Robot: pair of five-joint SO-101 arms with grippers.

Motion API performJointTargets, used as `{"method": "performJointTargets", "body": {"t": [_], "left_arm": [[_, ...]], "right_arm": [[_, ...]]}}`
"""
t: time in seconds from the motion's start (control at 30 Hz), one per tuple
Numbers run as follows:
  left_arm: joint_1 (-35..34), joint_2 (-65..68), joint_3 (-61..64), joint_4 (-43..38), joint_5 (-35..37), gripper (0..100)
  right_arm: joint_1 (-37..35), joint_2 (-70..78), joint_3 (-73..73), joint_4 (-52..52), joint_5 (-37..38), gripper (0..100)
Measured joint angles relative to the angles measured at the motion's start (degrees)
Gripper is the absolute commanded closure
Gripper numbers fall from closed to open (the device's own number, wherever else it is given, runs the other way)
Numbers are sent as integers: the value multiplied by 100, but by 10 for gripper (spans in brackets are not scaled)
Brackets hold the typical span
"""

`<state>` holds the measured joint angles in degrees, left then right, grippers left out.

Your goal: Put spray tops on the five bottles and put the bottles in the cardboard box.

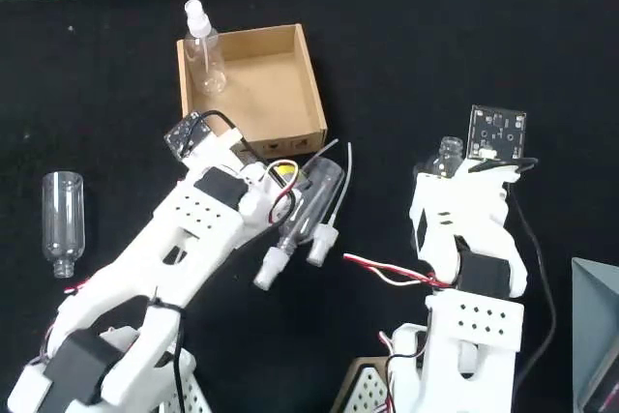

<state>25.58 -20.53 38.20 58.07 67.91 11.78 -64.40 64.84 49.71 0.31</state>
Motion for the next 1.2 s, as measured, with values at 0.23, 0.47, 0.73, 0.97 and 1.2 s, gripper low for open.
{"method": "performJointTargets", "body": {"t": [0.23,0.47,0.73,0.97,1.2], "left_arm": [[0,747,0,-281,176,679],[-316,1248,-176,-554,229,679],[-466,1556,-290,-554,202,679],[-492,1846,-431,-651,202,679],[-589,2233,-607,-563,176,679]], "right_arm": [[0,0,0,0,0,952],[0,0,0,0,0,952],[0,0,0,0,0,952],[0,0,0,0,0,952],[0,0,0,0,0,952]]}}
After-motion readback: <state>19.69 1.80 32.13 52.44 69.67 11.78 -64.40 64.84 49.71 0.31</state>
